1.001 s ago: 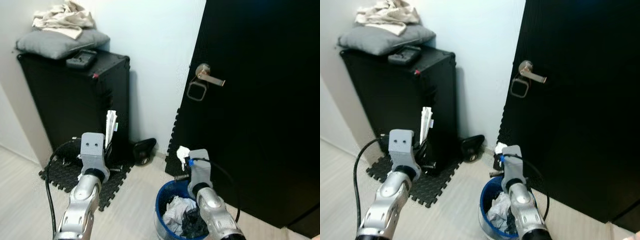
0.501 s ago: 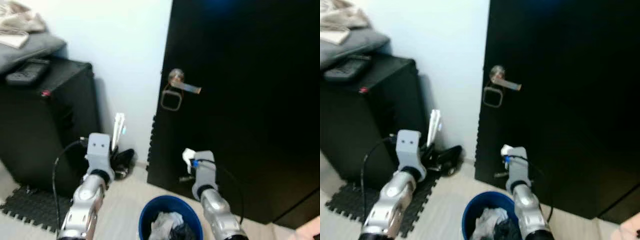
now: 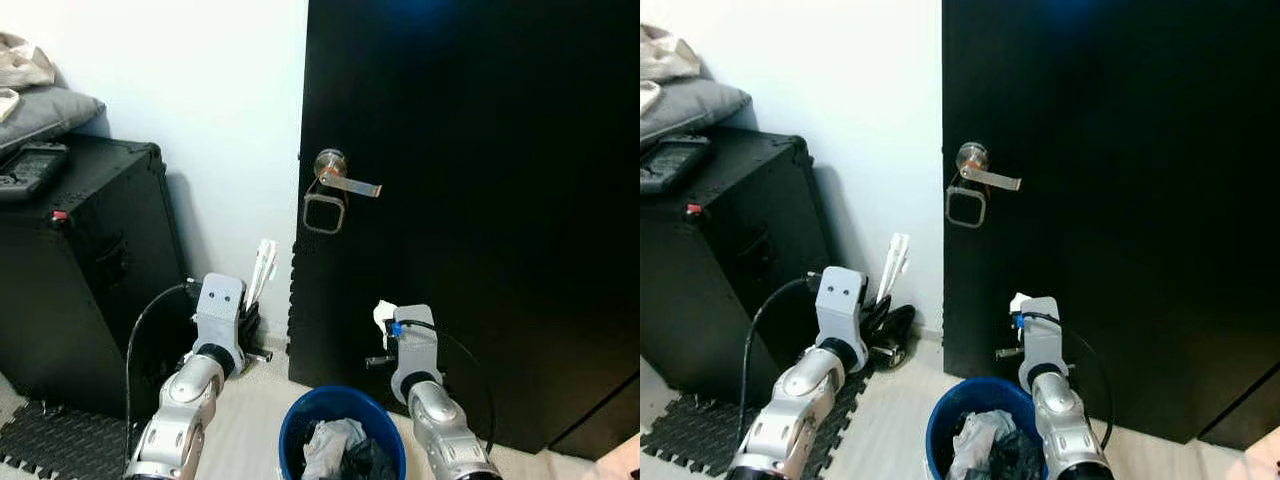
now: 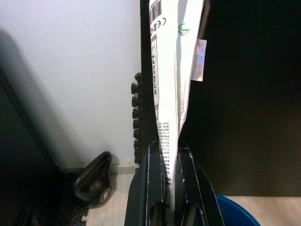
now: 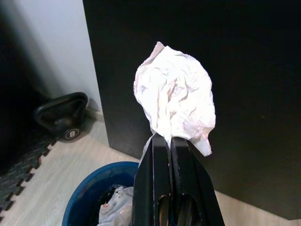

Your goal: Clean up the room

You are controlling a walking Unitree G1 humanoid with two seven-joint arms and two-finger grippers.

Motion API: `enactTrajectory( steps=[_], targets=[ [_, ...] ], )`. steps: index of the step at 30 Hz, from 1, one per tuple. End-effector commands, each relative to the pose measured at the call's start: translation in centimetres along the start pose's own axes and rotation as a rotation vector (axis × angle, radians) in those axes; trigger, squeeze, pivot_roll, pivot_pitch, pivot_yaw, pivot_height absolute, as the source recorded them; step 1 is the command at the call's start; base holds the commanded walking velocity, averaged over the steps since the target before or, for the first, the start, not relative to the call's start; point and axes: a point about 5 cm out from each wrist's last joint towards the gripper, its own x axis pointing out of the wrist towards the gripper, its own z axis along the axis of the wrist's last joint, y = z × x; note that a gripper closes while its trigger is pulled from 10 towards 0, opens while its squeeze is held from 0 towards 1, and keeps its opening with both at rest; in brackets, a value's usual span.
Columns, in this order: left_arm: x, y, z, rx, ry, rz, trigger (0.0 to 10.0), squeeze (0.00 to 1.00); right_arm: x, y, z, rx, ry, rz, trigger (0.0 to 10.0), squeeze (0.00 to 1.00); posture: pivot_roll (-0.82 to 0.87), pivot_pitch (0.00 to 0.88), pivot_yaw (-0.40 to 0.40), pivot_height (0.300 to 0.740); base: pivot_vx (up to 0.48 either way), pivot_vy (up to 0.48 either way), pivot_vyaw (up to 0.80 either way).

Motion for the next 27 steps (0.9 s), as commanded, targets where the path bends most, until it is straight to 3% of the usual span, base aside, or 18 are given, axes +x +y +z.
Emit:
enactTrajectory(
  steps=[1,7,14,23,27],
  targets=[
    [-0.01,0.24,-0.55,0.0,0.03,0.007,10.0,0.0,-0.2,-0.29,-0.85,0.001,0.039,-0.013,10.0,0.0,0.02,0.0,-0.069,0.74,0.0,0.0,0.0],
    [0.06,0.56,-0.46,-0.036,0.016,0.043,10.0,0.0,-0.21,-0.4,-0.82,-0.004,0.037,-0.015,10.0,0.0,0.02,0.0,-0.07,0.74,0.0,0.0,0.0],
    [0.05,0.73,-0.93,-0.084,0.038,0.087,10.0,0.0,-0.17,-0.26,-0.59,-0.007,0.028,-0.002,10.0,0.0,0.02,0.0,-0.087,0.74,0.0,-0.326,0.0],
    [-0.07,0.92,-1.17,-0.065,0.04,0.118,10.0,0.0,-0.01,-0.34,-0.12,-0.025,0.017,0.009,10.0,0.0,0.01,0.0,-0.097,0.74,0.0,0.0,0.0],
    [-0.21,1.15,-1.41,-0.048,0.046,0.129,10.0,0.0,0.11,-0.3,0.1,-0.083,0.01,0.031,10.0,0.0,0.01,0.0,-0.109,0.74,0.0,0.0,0.0]
  ],
)
